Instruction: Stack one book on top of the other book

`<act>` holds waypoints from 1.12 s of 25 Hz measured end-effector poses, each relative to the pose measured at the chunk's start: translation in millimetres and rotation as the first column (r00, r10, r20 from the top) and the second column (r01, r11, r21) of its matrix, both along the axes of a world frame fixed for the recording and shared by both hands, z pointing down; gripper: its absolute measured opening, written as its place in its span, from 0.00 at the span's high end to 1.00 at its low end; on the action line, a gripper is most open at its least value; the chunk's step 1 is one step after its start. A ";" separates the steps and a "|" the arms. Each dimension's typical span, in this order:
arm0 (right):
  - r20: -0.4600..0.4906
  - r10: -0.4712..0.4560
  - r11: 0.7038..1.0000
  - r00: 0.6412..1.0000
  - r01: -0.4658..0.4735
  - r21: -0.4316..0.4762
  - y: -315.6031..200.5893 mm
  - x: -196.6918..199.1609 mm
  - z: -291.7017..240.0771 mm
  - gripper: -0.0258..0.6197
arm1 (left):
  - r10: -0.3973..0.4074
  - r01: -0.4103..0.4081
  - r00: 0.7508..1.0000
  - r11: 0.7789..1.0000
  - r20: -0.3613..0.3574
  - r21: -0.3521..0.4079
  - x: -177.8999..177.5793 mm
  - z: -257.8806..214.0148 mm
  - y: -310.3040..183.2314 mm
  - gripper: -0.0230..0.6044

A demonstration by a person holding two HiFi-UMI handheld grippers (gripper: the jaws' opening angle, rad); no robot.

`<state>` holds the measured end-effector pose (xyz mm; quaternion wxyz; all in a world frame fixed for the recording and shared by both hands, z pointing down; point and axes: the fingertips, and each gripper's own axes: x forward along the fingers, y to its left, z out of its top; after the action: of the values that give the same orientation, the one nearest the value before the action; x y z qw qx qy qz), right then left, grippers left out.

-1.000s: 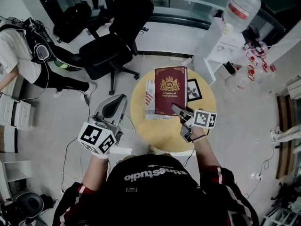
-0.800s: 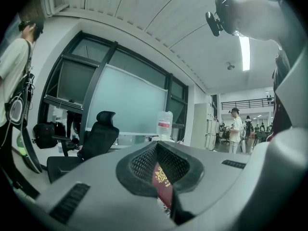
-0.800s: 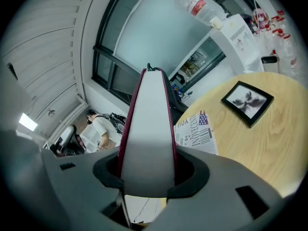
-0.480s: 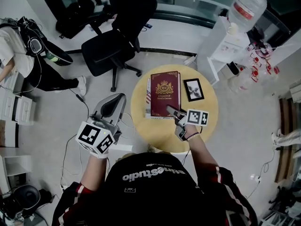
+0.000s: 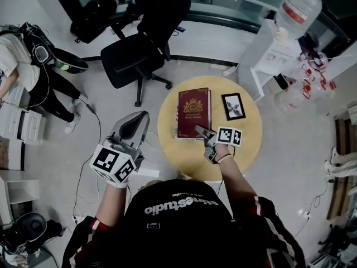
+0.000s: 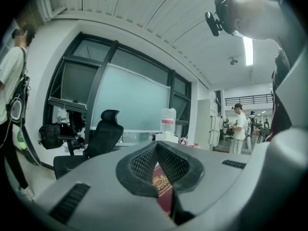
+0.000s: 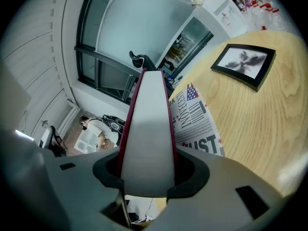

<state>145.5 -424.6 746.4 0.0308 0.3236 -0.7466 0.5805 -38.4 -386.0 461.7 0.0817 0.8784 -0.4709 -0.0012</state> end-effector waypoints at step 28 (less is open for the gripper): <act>-0.183 -0.016 0.999 0.983 0.010 -0.032 -9.2 17.7 31.3 0.48 | 0.011 -0.011 1.000 1.000 0.004 -0.015 6.1 2.2 -3.4 0.94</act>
<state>163.2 -433.8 777.7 0.1083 0.3702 -0.7335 0.5596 -32.3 -389.4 464.0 0.0872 0.8804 -0.4661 0.0045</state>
